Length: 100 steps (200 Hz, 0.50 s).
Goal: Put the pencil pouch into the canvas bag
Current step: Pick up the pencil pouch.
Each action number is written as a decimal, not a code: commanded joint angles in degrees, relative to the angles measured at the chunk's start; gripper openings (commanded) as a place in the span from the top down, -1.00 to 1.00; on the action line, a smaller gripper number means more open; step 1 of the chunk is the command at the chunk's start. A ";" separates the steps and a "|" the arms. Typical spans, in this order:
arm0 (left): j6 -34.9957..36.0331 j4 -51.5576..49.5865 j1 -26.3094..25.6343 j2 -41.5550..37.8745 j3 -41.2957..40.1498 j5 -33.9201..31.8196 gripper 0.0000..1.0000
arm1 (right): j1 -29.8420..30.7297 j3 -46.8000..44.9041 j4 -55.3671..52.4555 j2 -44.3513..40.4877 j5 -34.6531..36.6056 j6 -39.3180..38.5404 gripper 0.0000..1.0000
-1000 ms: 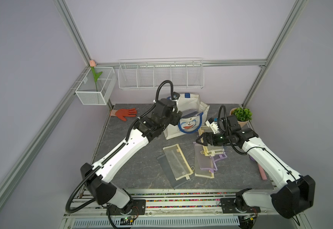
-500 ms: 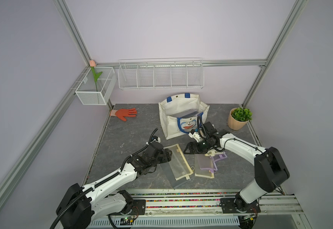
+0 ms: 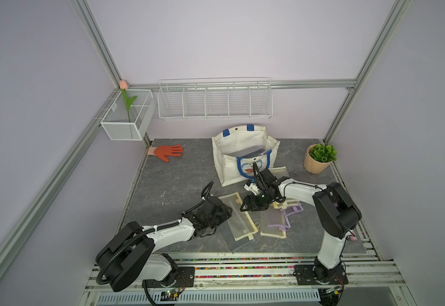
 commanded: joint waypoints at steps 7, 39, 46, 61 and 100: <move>-4.05 4.02 -0.36 0.51 -1.35 -0.70 -0.11 | 0.38 -0.94 0.74 2.47 -0.23 -0.32 -0.44; -3.87 8.73 -0.45 2.23 -2.73 -0.08 0.00 | 0.51 -0.96 0.72 2.80 -0.67 -0.86 -0.28; -3.74 10.48 -0.58 3.19 -2.65 0.28 0.04 | 0.60 -0.88 0.65 2.76 -0.69 -1.04 -0.26; -3.43 12.89 -1.26 5.62 -1.56 0.67 0.17 | 1.04 -0.95 0.65 2.90 -0.95 -1.05 -0.23; -3.39 17.67 -2.42 8.63 0.27 1.89 0.84 | 2.44 -0.43 0.42 2.17 -1.62 -1.20 -0.21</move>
